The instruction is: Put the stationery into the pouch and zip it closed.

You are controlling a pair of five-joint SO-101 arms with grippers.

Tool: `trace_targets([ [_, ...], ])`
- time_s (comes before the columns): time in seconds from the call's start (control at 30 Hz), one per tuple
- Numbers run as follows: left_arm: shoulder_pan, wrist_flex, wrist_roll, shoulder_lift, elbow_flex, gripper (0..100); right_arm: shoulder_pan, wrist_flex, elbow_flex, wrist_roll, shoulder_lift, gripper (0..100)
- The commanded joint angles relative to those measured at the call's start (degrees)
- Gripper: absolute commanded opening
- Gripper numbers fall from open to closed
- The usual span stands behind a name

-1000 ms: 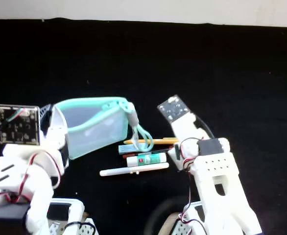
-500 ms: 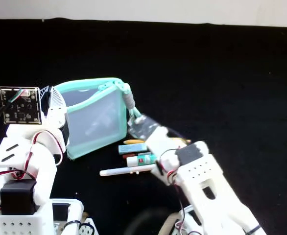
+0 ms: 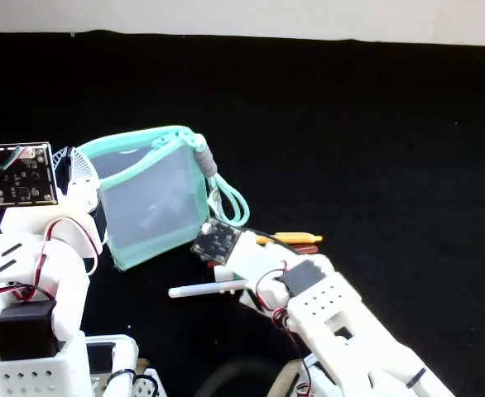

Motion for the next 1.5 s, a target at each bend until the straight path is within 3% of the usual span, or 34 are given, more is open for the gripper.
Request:
trace_targets([
  [0.0,-1.1,0.0,0.0,2.24,1.36,1,-0.48,-3.74,2.07,0.79,-0.13,21.6],
  [0.4,-4.18,0.0,0.0,2.24,1.36,1,-0.57,-10.15,5.93,0.97,-0.13,21.1],
  [0.47,-4.18,0.0,0.0,2.24,1.36,1,-0.57,-10.15,5.93,0.97,-0.13,17.0],
  [0.57,-4.18,0.0,0.0,2.24,1.36,1,-0.48,-10.51,5.85,0.62,-0.13,0.9],
  [0.7,-4.18,0.0,0.0,2.24,1.36,1,-0.4,-10.24,5.85,0.53,-0.22,0.4],
  [0.87,-4.18,0.0,0.0,2.24,1.36,1,-0.22,-10.07,5.41,-3.16,-0.75,0.7],
  [1.13,-4.18,0.0,0.0,2.24,1.45,1,-0.57,-10.42,4.62,-3.08,-0.57,1.8],
  [1.33,-4.18,0.0,0.0,2.24,1.45,1,-1.89,-11.91,4.62,-6.07,-0.22,22.8],
  [1.47,-4.18,0.0,0.0,2.24,1.45,1,-5.14,-12.09,5.05,-5.98,-0.22,23.1],
])
